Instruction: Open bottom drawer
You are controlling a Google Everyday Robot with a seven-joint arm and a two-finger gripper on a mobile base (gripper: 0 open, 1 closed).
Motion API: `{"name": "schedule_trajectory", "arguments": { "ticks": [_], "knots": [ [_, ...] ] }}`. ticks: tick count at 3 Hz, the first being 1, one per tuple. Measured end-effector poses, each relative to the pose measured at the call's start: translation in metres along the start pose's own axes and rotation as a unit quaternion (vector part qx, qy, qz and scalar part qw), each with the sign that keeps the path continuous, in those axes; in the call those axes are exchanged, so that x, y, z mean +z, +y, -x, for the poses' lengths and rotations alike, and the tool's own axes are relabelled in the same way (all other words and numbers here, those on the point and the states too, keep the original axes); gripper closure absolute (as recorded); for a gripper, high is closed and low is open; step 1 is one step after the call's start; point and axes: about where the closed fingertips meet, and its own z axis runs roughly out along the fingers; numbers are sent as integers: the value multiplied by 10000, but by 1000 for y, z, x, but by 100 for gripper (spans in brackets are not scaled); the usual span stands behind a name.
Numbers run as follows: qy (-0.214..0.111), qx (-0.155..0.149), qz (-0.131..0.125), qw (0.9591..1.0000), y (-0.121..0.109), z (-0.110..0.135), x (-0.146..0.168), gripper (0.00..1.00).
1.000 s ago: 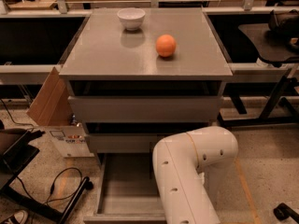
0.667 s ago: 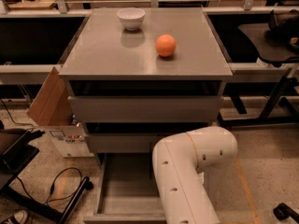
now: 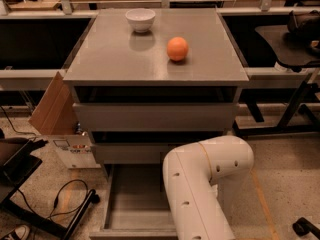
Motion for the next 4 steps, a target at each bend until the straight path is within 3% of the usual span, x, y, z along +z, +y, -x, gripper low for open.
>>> {"name": "schedule_trajectory", "arguments": {
  "ticks": [1, 2, 3, 4],
  "knots": [
    [-1, -1, 8, 10000, 1, 0, 1, 0],
    [-1, -1, 8, 10000, 1, 0, 1, 0],
    [-1, -2, 17, 10000, 2, 0, 2, 15],
    [2, -224, -11, 9997, -6, 15, -7, 38]
  ]
}}
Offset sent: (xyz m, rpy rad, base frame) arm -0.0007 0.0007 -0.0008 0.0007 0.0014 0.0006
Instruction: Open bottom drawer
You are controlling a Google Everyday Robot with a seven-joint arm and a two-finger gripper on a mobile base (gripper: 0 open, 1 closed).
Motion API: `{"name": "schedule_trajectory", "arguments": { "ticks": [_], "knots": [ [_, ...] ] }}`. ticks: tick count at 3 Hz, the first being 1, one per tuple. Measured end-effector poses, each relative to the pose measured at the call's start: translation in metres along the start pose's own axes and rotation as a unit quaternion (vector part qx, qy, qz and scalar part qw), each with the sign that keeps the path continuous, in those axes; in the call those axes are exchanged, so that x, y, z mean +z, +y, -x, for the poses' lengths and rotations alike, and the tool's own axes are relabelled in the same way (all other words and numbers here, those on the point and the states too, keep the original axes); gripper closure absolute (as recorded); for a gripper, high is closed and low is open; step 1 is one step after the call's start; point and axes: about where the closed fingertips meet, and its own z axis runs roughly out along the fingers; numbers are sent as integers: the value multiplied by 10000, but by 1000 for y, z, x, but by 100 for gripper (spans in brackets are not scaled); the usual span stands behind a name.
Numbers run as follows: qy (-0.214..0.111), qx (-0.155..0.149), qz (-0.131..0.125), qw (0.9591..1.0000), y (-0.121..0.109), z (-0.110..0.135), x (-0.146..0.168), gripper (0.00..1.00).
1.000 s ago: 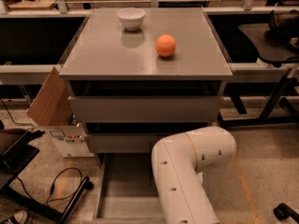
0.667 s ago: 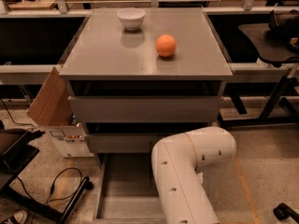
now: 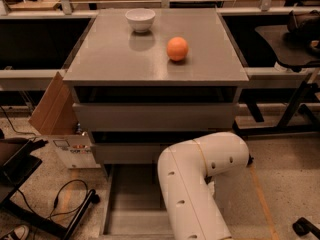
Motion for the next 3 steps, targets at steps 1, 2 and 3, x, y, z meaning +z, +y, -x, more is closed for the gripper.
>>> {"name": "schedule_trajectory", "arguments": {
  "ticks": [1, 2, 3],
  "knots": [
    [106, -387, -68, 9992, -4, 14, -29, 62],
    [60, -697, -207, 9973, -2, 23, -96, 85],
    [-148, -935, -358, 9949, 13, 27, -159, 100]
  ]
}}
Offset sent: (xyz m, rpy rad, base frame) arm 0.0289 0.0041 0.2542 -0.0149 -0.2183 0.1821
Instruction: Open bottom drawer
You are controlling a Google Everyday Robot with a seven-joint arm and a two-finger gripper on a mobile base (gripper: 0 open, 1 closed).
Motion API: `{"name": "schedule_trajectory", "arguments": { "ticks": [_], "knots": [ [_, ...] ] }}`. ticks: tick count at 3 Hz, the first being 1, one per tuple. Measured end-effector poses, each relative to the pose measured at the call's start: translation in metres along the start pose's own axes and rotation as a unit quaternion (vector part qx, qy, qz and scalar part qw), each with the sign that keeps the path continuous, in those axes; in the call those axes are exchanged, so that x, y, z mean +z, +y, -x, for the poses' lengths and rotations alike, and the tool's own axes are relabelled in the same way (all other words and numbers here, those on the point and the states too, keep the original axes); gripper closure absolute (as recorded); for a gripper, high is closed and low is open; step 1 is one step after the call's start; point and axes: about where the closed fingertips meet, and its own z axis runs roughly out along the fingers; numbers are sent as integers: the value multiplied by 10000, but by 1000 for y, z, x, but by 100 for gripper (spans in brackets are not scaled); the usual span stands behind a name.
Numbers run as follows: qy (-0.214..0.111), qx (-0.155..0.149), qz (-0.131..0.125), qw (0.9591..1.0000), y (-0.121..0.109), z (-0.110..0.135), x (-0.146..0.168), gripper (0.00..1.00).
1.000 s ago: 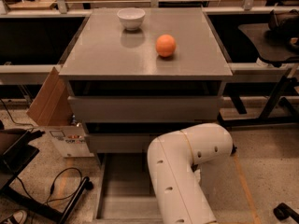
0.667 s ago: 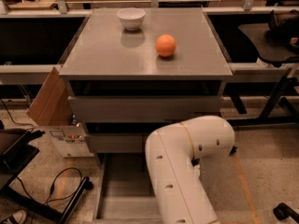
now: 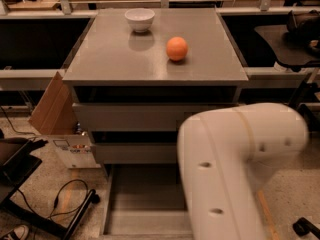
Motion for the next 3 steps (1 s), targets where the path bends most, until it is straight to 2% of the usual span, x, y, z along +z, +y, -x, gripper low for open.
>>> {"name": "schedule_trajectory", "arguments": {
  "ticks": [1, 2, 3],
  "knots": [
    [-740, -456, -413, 9954, 17, 24, -58, 100],
    [-1769, -1023, -1206, 9714, 12, 72, -131, 100],
    [-2403, -1300, -1891, 9432, 36, 82, -190, 100]
  ]
}}
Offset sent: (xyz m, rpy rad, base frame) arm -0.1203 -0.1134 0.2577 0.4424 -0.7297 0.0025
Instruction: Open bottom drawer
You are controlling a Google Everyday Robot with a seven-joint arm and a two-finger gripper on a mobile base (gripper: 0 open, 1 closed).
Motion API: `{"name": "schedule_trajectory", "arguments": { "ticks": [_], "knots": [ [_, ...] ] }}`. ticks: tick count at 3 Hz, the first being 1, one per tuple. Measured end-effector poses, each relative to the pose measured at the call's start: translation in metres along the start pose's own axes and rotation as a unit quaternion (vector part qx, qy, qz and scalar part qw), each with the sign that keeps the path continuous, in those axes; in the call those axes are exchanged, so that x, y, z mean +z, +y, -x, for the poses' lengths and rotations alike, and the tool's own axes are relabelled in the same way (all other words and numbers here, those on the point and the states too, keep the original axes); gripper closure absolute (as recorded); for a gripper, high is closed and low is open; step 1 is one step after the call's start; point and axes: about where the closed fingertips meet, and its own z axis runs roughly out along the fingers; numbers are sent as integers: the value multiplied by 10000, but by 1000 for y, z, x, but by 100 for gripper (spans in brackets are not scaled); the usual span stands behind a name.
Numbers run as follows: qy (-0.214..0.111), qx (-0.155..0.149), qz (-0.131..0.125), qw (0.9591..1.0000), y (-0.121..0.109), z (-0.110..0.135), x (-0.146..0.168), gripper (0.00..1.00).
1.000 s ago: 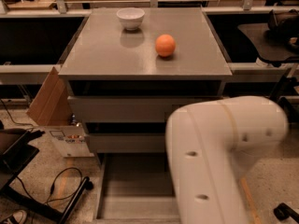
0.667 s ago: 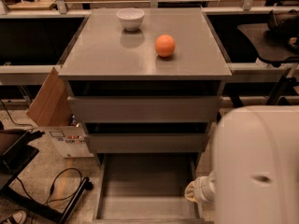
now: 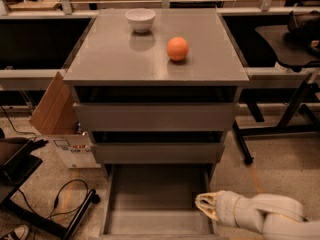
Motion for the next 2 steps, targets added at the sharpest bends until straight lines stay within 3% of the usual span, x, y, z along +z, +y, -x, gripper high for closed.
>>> {"name": "schedule_trajectory", "arguments": {
  "ticks": [1, 2],
  "knots": [
    [-30, -209, -635, 9978, 15, 8, -58, 100],
    [727, -394, -1097, 9905, 27, 13, -108, 100]
  ]
}}
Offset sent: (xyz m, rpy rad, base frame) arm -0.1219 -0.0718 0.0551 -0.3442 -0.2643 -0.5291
